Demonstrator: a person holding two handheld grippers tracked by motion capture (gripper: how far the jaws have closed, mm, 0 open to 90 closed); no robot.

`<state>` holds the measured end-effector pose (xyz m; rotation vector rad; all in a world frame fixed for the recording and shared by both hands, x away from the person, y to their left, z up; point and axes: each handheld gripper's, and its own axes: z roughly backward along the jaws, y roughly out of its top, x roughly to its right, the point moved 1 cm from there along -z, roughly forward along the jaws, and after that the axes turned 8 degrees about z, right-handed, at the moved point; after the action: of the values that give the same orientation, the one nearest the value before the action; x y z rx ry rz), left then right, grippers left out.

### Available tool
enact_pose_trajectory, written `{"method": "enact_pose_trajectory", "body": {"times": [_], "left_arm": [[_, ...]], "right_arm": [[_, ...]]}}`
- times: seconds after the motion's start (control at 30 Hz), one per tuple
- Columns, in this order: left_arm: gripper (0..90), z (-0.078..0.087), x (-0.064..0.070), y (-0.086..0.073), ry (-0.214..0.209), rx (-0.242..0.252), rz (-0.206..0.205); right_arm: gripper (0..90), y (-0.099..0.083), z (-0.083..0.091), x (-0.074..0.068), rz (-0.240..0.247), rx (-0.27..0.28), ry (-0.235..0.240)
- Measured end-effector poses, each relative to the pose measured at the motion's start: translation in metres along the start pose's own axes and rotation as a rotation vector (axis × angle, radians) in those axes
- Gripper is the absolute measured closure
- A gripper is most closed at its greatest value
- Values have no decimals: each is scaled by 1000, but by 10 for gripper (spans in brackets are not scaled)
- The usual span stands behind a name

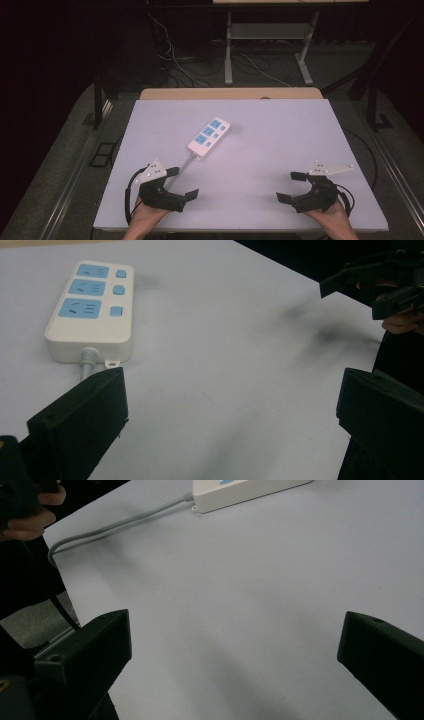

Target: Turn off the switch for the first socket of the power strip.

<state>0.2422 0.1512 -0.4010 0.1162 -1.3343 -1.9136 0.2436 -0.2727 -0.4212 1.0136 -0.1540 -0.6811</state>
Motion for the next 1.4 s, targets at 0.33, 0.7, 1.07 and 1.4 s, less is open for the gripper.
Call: {"method": "enact_pose_trajectory", "body": {"times": [0.33,0.7,1.07,1.4], "left_arm": [[0,-4,-1,18,5,-40,-2],[0,-3,-6,42,10,-53,-15],[0,-11,-9,60,0,-68,-25],[0,-21,-13,72,-1,-90,-47]], "right_arm": [[6,0,3,2,-8,8,-8],[6,-1,3,2,-7,5,-10],[6,-1,4,2,1,-1,-17],[6,-2,5,3,2,-3,-18]]}}
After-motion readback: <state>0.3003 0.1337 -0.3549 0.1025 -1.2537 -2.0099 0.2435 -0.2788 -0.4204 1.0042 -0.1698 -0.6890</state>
